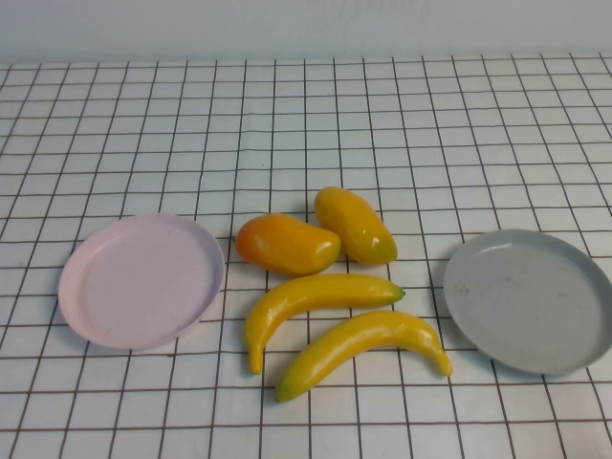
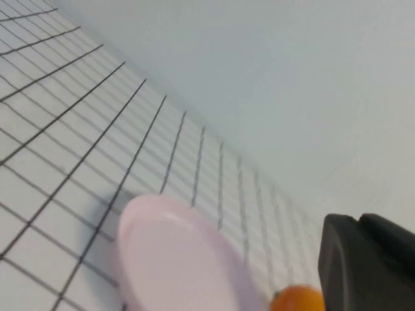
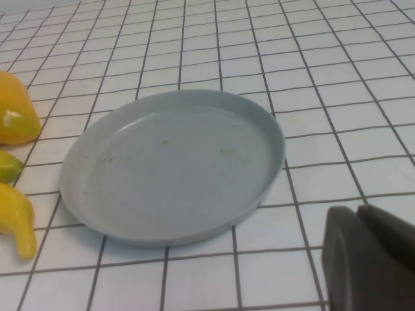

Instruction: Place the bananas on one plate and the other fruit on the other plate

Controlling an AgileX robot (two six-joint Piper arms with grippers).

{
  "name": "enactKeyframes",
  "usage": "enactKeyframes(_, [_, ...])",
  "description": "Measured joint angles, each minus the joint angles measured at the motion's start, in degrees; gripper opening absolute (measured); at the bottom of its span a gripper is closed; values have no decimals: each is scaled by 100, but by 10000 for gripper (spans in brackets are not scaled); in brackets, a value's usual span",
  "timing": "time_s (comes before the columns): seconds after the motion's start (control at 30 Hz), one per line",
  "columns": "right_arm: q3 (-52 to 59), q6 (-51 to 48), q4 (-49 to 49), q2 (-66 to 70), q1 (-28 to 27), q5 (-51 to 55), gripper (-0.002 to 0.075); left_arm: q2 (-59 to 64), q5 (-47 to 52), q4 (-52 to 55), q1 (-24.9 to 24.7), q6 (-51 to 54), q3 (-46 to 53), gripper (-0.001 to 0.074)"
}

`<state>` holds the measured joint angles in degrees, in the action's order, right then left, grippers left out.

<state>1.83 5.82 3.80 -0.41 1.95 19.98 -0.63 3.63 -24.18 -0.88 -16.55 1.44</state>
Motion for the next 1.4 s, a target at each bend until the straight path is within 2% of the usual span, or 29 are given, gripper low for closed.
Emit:
enactKeyframes(0.2, [0, 0, 0, 0, 0, 0, -15, 0, -545, -521, 0, -64, 0, -5])
enactKeyframes(0.47, [0, 0, 0, 0, 0, 0, -15, 0, -395, -530, 0, 0, -42, -5])
enactKeyframes(0.57, [0, 0, 0, 0, 0, 0, -15, 10, 486, -145, 0, 384, -569, -5])
enactKeyframes(0.67, [0, 0, 0, 0, 0, 0, -15, 409, 1412, 469, 0, 1014, -1580, -5])
enactKeyframes(0.77, [0, 0, 0, 0, 0, 0, -15, 1236, 2532, 993, 0, 1655, -2680, -5])
enactKeyframes(0.9, [0, 0, 0, 0, 0, 0, -15, 2672, 3961, 1167, 0, 2675, -3892, -5])
enactKeyframes(1.1, [0, 0, 0, 0, 0, 0, -15, 4378, 4710, 1088, -13, 3552, -4631, -5])
enactKeyframes(1.2, [0, 0, 0, 0, 0, 0, -15, 5050, 4764, 1204, -285, 3611, -4851, -5])
enactKeyframes(1.3, [0, 0, 0, 0, 0, 0, -15, 5732, 4819, 1523, -906, 3475, -5092, 5])
enactKeyframes(1.4, [0, 0, 0, 0, 0, 0, -15, 6336, 4804, 1721, -1498, 3369, -5388, 76])
